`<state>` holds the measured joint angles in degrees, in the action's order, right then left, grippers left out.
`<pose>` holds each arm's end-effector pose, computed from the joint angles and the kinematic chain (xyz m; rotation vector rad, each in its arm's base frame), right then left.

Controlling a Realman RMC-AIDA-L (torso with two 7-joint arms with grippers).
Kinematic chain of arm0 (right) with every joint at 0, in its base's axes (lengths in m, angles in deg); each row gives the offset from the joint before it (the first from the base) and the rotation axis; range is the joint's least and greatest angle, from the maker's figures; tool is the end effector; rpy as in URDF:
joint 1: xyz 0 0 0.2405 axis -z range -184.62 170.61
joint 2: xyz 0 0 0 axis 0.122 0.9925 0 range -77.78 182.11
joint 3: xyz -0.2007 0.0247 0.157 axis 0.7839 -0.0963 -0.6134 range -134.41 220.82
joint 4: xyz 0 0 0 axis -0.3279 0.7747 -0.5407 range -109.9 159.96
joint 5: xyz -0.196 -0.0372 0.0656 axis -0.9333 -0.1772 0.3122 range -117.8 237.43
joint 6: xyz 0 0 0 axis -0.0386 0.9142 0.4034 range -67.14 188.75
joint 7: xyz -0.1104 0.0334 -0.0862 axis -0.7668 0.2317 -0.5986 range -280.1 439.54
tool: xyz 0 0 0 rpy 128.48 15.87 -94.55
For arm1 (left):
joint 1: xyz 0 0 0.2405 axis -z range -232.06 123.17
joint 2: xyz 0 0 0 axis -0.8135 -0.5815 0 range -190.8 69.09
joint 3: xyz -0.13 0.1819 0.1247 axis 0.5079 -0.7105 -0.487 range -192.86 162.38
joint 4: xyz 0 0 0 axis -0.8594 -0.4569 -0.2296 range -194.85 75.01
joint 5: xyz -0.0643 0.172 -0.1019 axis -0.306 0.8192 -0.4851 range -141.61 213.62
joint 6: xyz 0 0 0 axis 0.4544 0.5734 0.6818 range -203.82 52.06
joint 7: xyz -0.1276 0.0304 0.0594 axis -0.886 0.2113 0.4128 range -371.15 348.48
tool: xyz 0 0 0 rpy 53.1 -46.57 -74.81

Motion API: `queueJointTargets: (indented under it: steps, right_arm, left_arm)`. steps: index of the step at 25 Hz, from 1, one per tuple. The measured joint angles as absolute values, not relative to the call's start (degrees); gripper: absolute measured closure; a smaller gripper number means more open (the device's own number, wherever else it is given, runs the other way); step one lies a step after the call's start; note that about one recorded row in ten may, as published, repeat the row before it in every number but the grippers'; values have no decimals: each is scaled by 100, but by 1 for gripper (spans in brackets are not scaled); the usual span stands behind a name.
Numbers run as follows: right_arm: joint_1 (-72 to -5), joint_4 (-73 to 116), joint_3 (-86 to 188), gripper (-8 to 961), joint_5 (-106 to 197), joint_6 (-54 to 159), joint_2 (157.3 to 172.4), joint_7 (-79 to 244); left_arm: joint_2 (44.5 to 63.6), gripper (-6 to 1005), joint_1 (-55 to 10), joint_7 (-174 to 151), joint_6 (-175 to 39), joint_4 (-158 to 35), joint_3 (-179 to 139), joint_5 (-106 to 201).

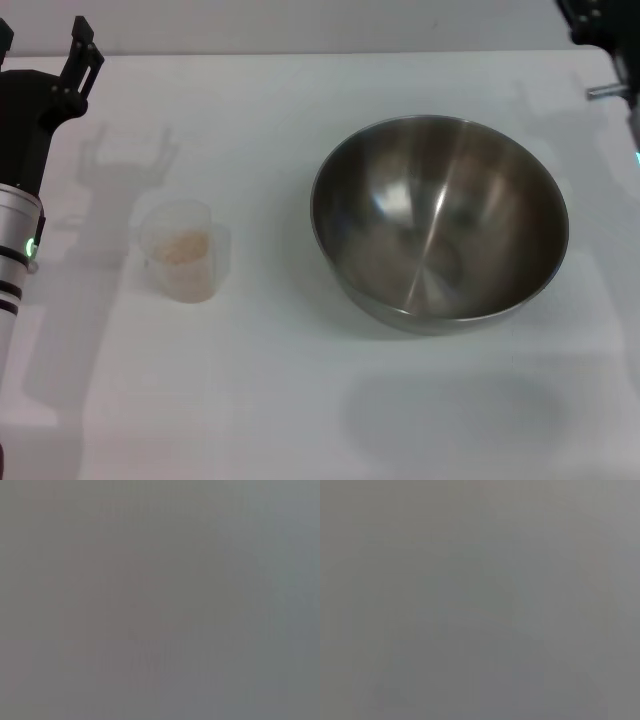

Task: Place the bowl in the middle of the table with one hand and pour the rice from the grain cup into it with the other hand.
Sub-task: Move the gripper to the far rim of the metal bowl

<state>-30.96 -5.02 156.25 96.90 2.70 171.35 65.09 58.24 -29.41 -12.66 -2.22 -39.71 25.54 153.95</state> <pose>0.2566 0.3748 0.0002 -1.5229 0.2537 0.6577 -0.2773 0.3377 -0.0152 -1.4818 -0.4562 -0.9003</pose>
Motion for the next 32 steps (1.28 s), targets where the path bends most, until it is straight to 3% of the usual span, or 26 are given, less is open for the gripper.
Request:
queueJointTargets:
  steps: [9, 17, 24, 32]
  right_arm:
    - [-2561, -3865, 14449, 175, 9298, 5456, 17145, 6362]
    - [-2809, -6140, 13031, 175, 9318, 10756, 17124, 6628]
    - [-3668, -6270, 11603, 174, 9266, 13717, 17062, 6630]
    - [-4329, -5247, 11035, 174, 9071, 14536, 16779, 6304]
  left_arm:
    - [5824, 130, -3075, -1266, -187, -3932, 2554, 15396]
    - [5824, 130, -3244, -1267, -173, -3925, 2554, 15394]
    - [5819, 130, -3290, -1278, -160, -3934, 2554, 15395]
    - [5815, 130, -3261, -1282, -152, -3975, 2563, 15395]
